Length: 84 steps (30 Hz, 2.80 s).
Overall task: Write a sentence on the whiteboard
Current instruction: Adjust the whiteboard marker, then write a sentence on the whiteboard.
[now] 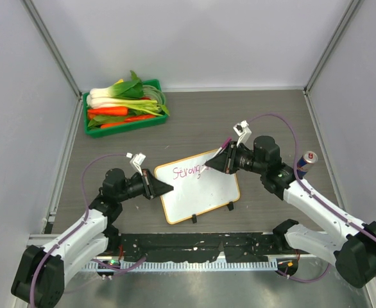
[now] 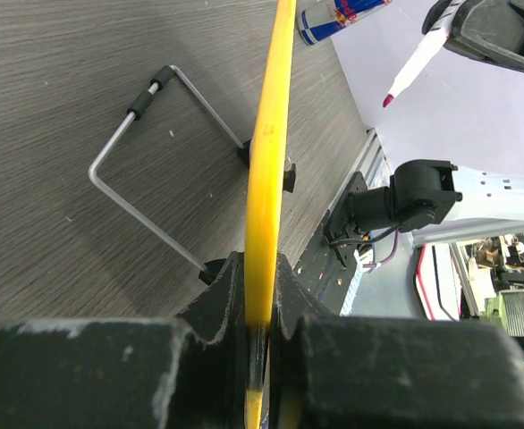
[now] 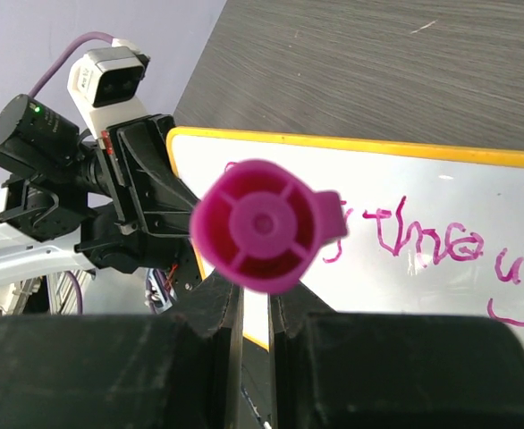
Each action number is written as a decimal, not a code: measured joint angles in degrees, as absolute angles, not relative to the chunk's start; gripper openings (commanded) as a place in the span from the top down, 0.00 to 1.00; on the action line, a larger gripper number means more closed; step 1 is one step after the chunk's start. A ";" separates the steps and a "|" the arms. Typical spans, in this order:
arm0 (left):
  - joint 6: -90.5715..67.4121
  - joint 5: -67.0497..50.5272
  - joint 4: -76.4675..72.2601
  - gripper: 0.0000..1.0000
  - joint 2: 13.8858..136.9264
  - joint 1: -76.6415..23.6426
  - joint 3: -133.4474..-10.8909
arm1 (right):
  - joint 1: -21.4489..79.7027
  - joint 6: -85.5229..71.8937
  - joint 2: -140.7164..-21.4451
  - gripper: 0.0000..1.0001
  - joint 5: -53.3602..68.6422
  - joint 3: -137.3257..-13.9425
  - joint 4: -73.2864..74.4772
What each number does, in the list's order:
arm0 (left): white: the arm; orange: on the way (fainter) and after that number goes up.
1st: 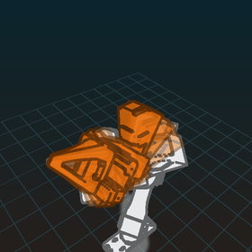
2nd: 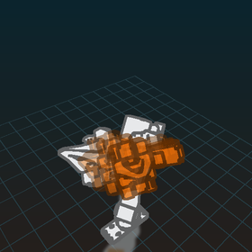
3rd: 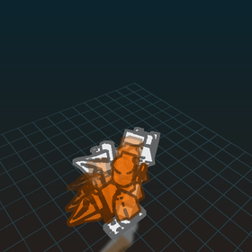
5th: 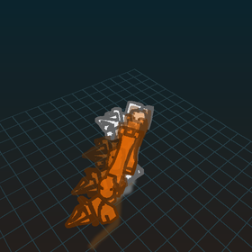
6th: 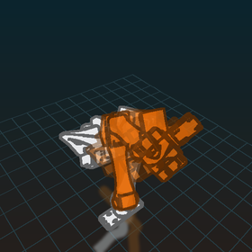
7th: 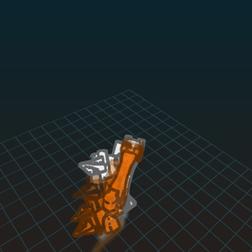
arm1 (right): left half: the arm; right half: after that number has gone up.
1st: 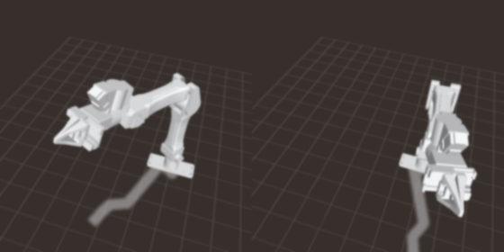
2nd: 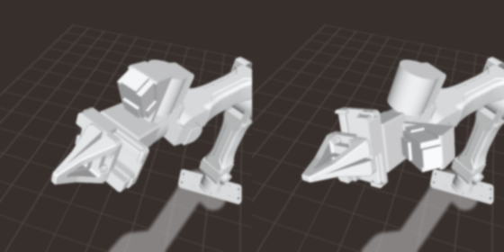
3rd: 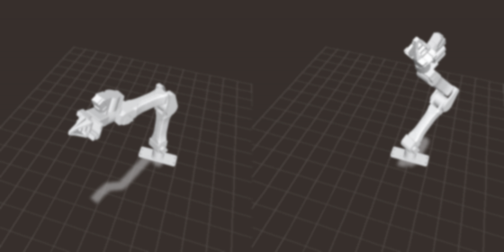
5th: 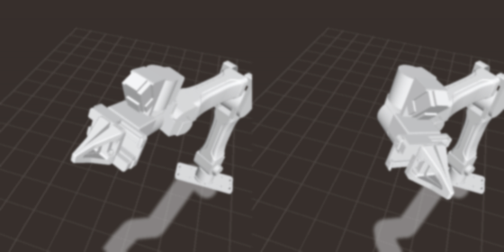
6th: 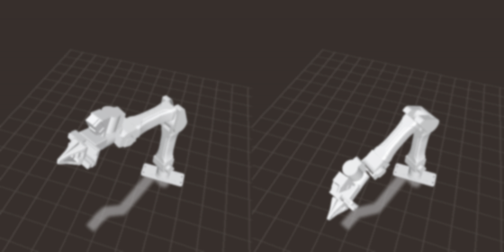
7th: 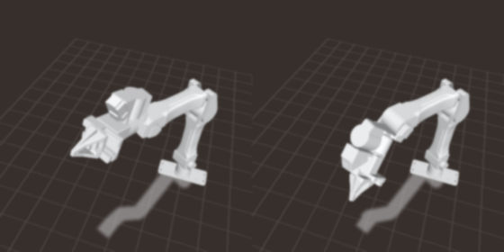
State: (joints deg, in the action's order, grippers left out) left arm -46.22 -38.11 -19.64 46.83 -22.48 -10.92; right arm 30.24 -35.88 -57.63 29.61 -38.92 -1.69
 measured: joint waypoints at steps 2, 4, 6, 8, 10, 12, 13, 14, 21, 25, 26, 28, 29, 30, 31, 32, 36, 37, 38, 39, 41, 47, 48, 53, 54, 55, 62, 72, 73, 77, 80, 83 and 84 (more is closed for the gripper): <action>-46.15 -38.17 -19.59 1.00 46.74 -22.48 -10.92 | 30.24 -35.90 -57.47 0.99 29.17 -38.44 -1.67; -46.09 -38.22 -19.55 1.00 46.61 -22.48 -10.90 | 30.24 -35.90 -57.25 0.99 28.77 -37.98 -1.72; -46.06 -38.22 -19.51 1.00 46.57 -22.48 -10.90 | 30.24 -35.90 -57.23 0.99 28.25 -37.63 -1.91; -46.04 -38.28 -19.53 1.00 46.57 -22.48 -10.90 | 30.24 -35.94 -57.23 0.99 27.68 -37.32 -2.35; -46.00 -38.41 -19.57 1.00 46.57 -22.48 -10.90 | 30.30 -36.10 -57.23 0.99 26.96 -37.21 -2.79; -45.87 -38.63 -19.75 1.00 46.63 -22.46 -10.87 | 30.89 -36.10 -56.93 0.99 25.52 -37.12 -3.09; -45.76 -38.72 -19.81 1.00 46.63 -22.44 -10.87 | 31.42 -36.05 -56.64 0.99 24.45 -37.06 -3.20; -45.63 -38.85 -19.90 1.00 46.61 -22.41 -10.83 | 32.40 -36.01 -56.29 0.99 23.22 -37.04 -3.22; -44.86 -39.11 -19.53 1.00 44.23 -22.35 -9.89 | 44.14 -33.61 -52.47 0.99 11.16 -35.62 -3.86; -44.71 -39.16 -18.90 1.00 42.74 -22.35 -9.39 | 46.06 -33.32 -50.22 0.99 7.25 -32.49 -5.37; -44.69 -39.13 -18.83 1.00 42.63 -22.35 -9.34 | 46.06 -33.34 -50.09 0.99 6.42 -31.83 -5.58; -44.69 -39.13 -18.76 1.00 42.54 -22.35 -9.30 | 46.00 -33.32 -50.04 0.99 5.23 -30.96 -5.58; -44.71 -39.13 -18.72 1.00 42.52 -22.35 -9.30 | 46.02 -33.30 -49.95 0.99 4.89 -30.68 -5.54; -44.69 -39.13 -18.68 1.00 42.50 -22.33 -9.30 | 46.02 -33.26 -49.78 0.99 4.64 -30.50 -5.54; -44.69 -39.13 -18.65 1.00 42.50 -22.33 -9.30 | 46.02 -33.15 -49.47 0.99 4.49 -30.46 -5.56; -44.69 -39.13 -18.65 1.00 42.52 -22.33 -9.30 | 46.02 -33.01 -49.04 0.99 4.32 -30.46 -5.58; -44.71 -39.13 -18.63 1.00 42.54 -22.31 -9.30 | 46.02 -32.23 -47.72 0.99 4.10 -30.46 -5.93; -44.69 -39.13 -18.63 1.00 42.54 -22.31 -9.30 | 46.02 -31.90 -47.68 0.99 4.12 -30.46 -6.07; -44.71 -39.13 -18.63 1.00 42.54 -22.31 -9.30 | 46.02 -31.62 -47.66 0.99 4.14 -30.46 -6.04; -44.69 -39.13 -18.63 1.00 42.52 -22.31 -9.30 | 46.02 -31.35 -47.66 0.99 4.14 -30.46 -6.07; -44.69 -39.13 -18.61 1.00 42.52 -22.31 -9.30 | 46.02 -31.03 -47.66 0.99 4.14 -30.46 -6.15; -44.71 -39.09 -18.39 1.00 42.28 -22.31 -9.30 | 46.02 -29.87 -47.66 0.99 4.14 -30.46 -7.11; -44.71 -39.09 -18.37 1.00 42.24 -22.31 -9.30 | 46.02 -29.80 -47.64 0.99 4.14 -30.46 -7.29; -44.71 -39.09 -18.33 1.00 42.24 -22.31 -9.30 | 47.62 -29.02 -47.62 0.99 2.76 -30.20 -8.97; -44.69 -39.09 -18.33 1.00 42.24 -22.31 -9.30 | 48.45 -28.80 -47.66 0.99 2.04 -30.20 -9.37; -44.71 -39.09 -18.33 1.00 42.24 -22.31 -9.30 | 49.50 -28.60 -47.81 0.99 1.28 -30.20 -9.87; -44.71 -39.09 -18.33 1.00 42.26 -22.31 -9.30 | 58.83 -27.00 -53.54 0.99 -5.17 -30.20 -14.94; -44.71 -39.09 -18.26 1.00 42.24 -22.31 -9.30 | 70.41 -25.45 -62.11 0.99 -16.78 -30.20 -22.24; -44.71 -39.07 -18.24 1.00 42.22 -22.31 -9.30 | 71.00 -25.36 -62.43 0.99 -18.04 -30.22 -22.59; -44.69 -39.05 -18.13 1.00 42.09 -22.31 -9.30 | 71.96 -25.30 -63.61 0.99 -22.13 -30.22 -23.73; -44.71 -39.07 -18.11 1.00 42.09 -22.31 -9.30 | 72.14 -25.23 -64.62 0.99 -24.27 -30.30 -24.08; -44.71 -39.03 -18.04 1.00 42.09 -22.31 -9.30 | 72.18 -25.21 -65.65 0.99 -25.52 -30.35 -24.53; -44.73 -38.98 -17.93 1.00 42.09 -22.26 -9.30 | 72.18 -25.19 -65.89 0.99 -25.76 -30.39 -24.73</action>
State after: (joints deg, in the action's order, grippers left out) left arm -44.73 -38.98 -17.93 42.09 -22.26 -9.30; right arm 72.18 -25.19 -65.89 -25.76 -30.39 -24.73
